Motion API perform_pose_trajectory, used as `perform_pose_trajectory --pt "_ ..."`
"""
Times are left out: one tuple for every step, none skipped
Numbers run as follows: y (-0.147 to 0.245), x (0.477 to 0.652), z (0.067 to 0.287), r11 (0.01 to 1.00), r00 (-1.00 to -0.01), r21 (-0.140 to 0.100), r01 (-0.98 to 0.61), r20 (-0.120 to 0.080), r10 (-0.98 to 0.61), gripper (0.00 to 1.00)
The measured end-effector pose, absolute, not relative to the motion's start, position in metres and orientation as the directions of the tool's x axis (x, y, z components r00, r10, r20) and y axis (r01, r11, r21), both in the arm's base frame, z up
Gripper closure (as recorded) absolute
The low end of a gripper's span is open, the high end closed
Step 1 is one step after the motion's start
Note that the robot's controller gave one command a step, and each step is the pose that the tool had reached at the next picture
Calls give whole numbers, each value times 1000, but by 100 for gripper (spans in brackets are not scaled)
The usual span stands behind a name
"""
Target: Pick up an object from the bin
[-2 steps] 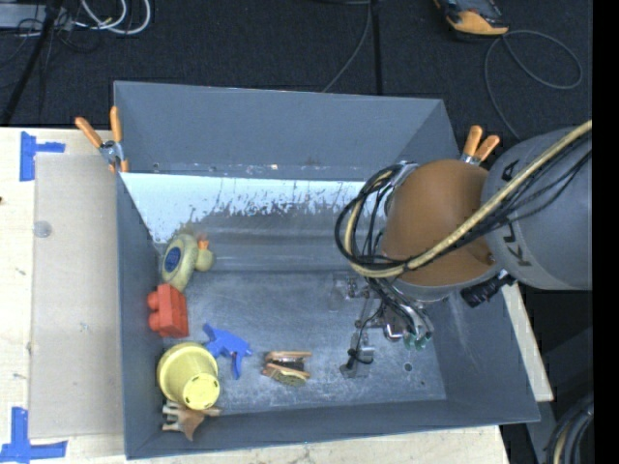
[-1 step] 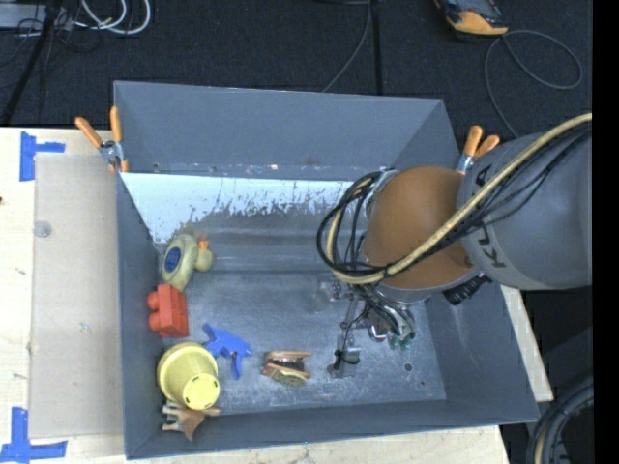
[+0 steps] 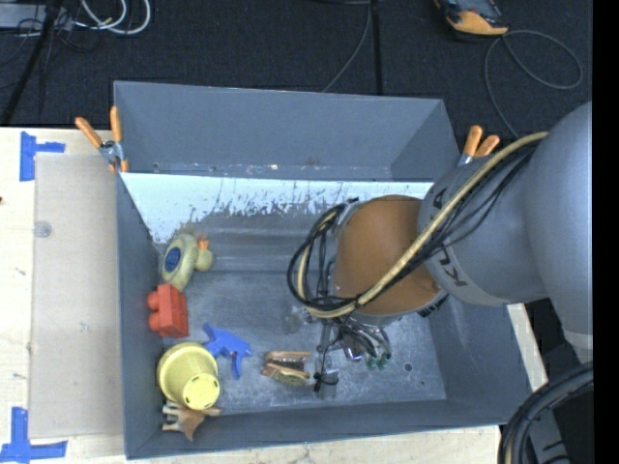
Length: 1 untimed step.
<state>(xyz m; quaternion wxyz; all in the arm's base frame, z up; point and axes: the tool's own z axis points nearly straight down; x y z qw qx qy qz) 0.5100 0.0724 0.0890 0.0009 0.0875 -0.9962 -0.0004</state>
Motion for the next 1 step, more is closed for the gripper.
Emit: perform_pose_trajectory --pt "102 506 71 962 -962 1 -275 -1 -275 100"
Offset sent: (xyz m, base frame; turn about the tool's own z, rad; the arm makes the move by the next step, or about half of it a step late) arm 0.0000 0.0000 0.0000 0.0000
